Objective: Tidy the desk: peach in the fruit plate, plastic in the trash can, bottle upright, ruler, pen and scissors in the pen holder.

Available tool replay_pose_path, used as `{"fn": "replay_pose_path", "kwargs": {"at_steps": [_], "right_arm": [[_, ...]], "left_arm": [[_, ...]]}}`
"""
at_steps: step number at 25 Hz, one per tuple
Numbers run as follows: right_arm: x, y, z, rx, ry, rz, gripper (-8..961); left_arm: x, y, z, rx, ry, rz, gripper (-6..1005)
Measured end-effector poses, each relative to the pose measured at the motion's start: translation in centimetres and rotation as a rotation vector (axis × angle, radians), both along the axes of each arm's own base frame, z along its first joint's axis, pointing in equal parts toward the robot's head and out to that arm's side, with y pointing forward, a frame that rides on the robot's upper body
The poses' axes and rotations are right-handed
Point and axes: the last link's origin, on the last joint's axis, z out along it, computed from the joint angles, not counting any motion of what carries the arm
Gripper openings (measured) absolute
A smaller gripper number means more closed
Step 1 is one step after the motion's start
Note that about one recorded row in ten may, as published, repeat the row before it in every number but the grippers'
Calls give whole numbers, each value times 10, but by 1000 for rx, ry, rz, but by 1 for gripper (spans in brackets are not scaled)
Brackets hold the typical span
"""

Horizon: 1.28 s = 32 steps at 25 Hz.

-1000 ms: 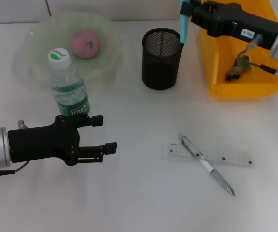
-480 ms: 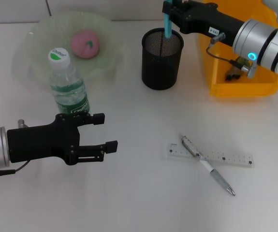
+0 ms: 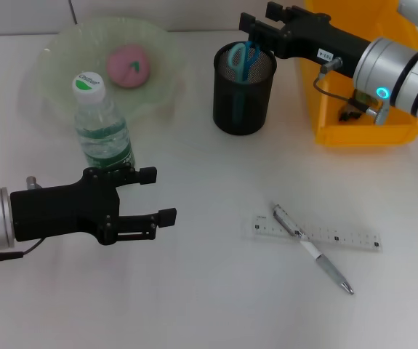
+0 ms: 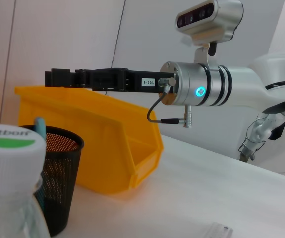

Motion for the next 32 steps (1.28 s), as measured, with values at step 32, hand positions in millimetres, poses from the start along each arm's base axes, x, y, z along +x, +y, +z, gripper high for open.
{"fn": "replay_pose_path", "kwargs": {"at_steps": [32], "right_arm": [[-44,-94,24,-797,-929,364,796]], "left_arm": [[3,2,0,1,-22,10,844]]}}
